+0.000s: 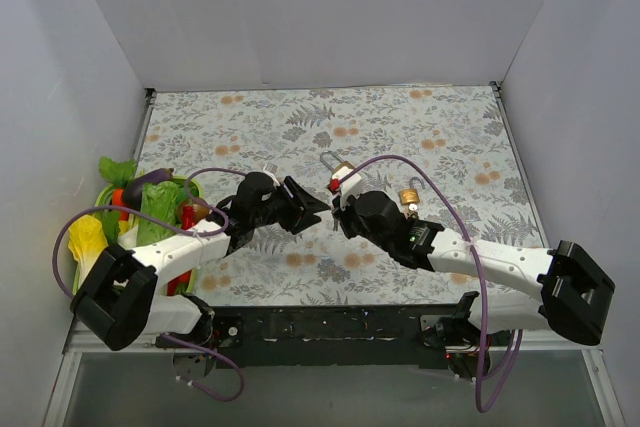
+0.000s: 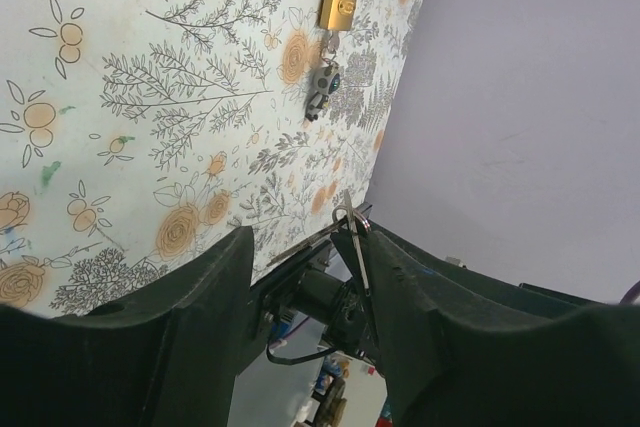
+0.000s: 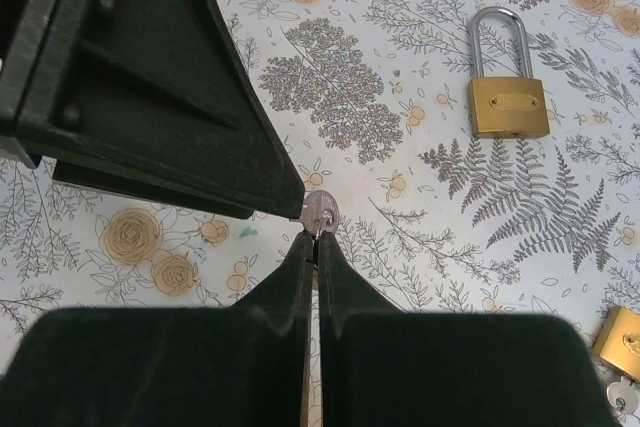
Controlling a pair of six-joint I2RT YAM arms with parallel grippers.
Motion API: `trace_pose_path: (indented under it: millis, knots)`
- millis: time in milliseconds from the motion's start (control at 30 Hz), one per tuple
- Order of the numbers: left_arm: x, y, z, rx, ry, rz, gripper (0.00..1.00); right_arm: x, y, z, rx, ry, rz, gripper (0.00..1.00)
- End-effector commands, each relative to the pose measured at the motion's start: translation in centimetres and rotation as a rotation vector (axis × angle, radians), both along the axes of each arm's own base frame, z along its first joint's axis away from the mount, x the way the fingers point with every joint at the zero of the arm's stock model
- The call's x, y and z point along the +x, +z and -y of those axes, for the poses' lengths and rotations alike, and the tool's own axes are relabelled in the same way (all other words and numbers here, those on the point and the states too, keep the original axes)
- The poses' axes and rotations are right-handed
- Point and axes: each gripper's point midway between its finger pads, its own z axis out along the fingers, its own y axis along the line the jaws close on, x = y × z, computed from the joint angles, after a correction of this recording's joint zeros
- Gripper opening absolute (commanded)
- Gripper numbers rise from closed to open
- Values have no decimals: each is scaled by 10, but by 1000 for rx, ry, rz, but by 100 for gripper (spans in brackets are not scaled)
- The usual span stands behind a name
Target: Unlock with the key
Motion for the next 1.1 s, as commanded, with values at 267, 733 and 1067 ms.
trace_pose_path:
  millis: [267, 733, 1067]
  knots:
    - [6, 27, 20, -63, -28, 48, 39, 4, 15, -5, 47, -9, 52, 1]
    - [6, 23, 19, -53, -21, 50, 6, 3, 13, -4, 47, -6, 51, 1]
    - [4, 22, 17, -25, -50, 89, 0, 2, 19, -1, 57, -18, 56, 7]
